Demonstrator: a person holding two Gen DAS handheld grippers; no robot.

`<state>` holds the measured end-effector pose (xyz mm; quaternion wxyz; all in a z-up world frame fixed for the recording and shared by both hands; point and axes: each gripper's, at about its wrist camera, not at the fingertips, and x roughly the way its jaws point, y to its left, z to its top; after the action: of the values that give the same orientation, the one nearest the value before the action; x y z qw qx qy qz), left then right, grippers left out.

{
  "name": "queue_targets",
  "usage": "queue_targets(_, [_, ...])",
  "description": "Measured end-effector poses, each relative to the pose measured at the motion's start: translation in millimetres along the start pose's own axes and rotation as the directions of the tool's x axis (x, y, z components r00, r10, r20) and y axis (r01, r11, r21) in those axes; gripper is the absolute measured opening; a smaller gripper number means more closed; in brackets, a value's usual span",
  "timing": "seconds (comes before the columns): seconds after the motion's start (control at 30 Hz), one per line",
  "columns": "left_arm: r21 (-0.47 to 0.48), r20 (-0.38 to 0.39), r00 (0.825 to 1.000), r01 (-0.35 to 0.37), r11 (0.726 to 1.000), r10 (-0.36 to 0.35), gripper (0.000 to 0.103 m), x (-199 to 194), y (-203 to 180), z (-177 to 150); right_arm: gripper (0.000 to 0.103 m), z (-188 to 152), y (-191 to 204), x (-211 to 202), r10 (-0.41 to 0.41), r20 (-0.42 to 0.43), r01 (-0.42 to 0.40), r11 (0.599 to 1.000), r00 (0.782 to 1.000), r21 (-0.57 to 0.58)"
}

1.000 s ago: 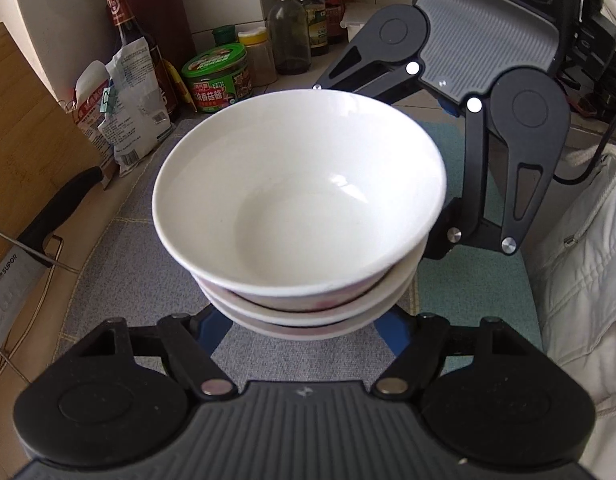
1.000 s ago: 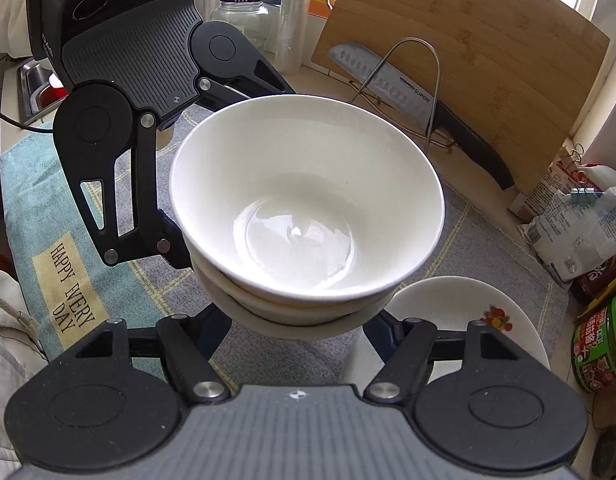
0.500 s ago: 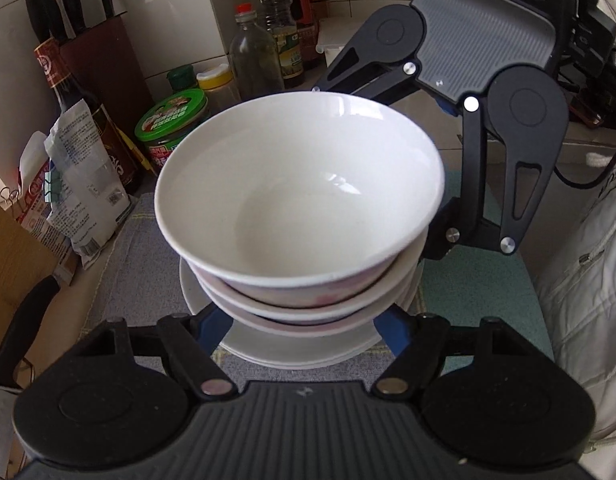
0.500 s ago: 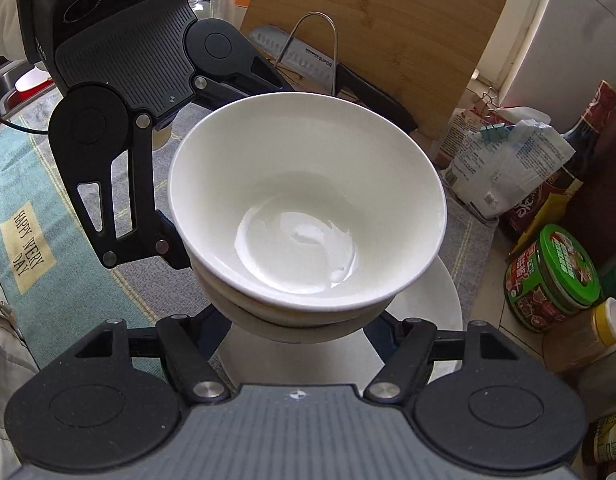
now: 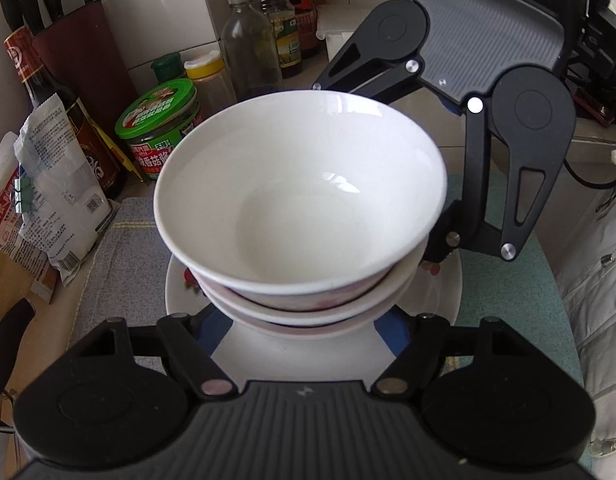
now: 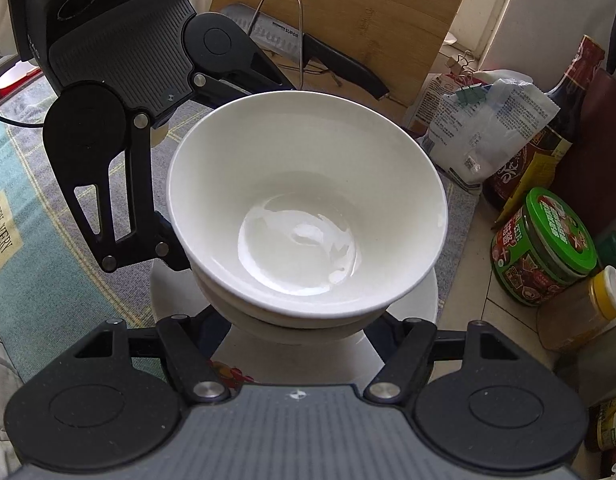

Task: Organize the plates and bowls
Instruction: 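Carry the bowl stack with both tools onto the plate stack, then release the bowl stack and withdraw both tools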

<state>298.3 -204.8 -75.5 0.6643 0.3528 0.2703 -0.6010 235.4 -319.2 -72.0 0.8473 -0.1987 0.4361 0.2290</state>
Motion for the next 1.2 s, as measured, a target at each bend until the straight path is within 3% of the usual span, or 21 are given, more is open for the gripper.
queue_targets(0.5, [-0.047,0.013,1.000,0.025,0.999,-0.025,0.077,6,10,-2,0.077,-1,-3,4,-0.004,-0.007,0.004,1.000,1.000,0.006])
queue_targets(0.53, [-0.052,0.014,1.000,0.024,0.998,-0.023,0.078,6,10,-3,0.078,-1,-3,3,-0.004,-0.005,0.004,1.000,1.000,0.007])
queue_targets(0.63, [-0.047,0.032,0.999,-0.002,0.999,0.003,0.081,2,9,-7,0.096,-1,-6,0,0.025,0.023,-0.026,0.999,0.999,0.036])
queue_targets(0.67, [-0.045,0.034,0.999,-0.016,0.999,0.018,0.087,0,7,-8,0.102,-1,-5,-2,0.019,0.035,-0.020,0.999,0.999,0.036])
queue_targets(0.7, [-0.051,0.033,0.999,-0.033,0.998,0.035,0.093,-2,7,-9,0.102,-2,-4,-4,0.014,0.040,-0.015,0.999,0.999,0.031])
queue_targets(0.83, [-0.124,0.043,0.994,-0.094,0.988,0.100,0.094,-16,4,-18,0.102,-5,-5,-8,0.011,0.045,-0.012,0.999,0.999,0.032])
queue_targets(0.97, [-0.280,0.066,0.977,-0.176,0.944,0.202,0.095,-43,-5,-26,0.103,-8,-4,-14,0.007,0.039,-0.009,0.998,0.999,0.056])
queue_targets(1.07, [-0.397,0.097,0.947,-0.246,0.884,0.307,0.102,-67,-19,-33,0.103,-8,3,-22,-0.021,0.036,0.018,0.997,0.999,0.074])
queue_targets(1.2, [-0.515,0.103,0.903,-0.310,0.799,0.417,0.102,-90,-43,-44,0.103,-3,14,-33,-0.103,0.005,0.100,0.976,0.995,0.193])
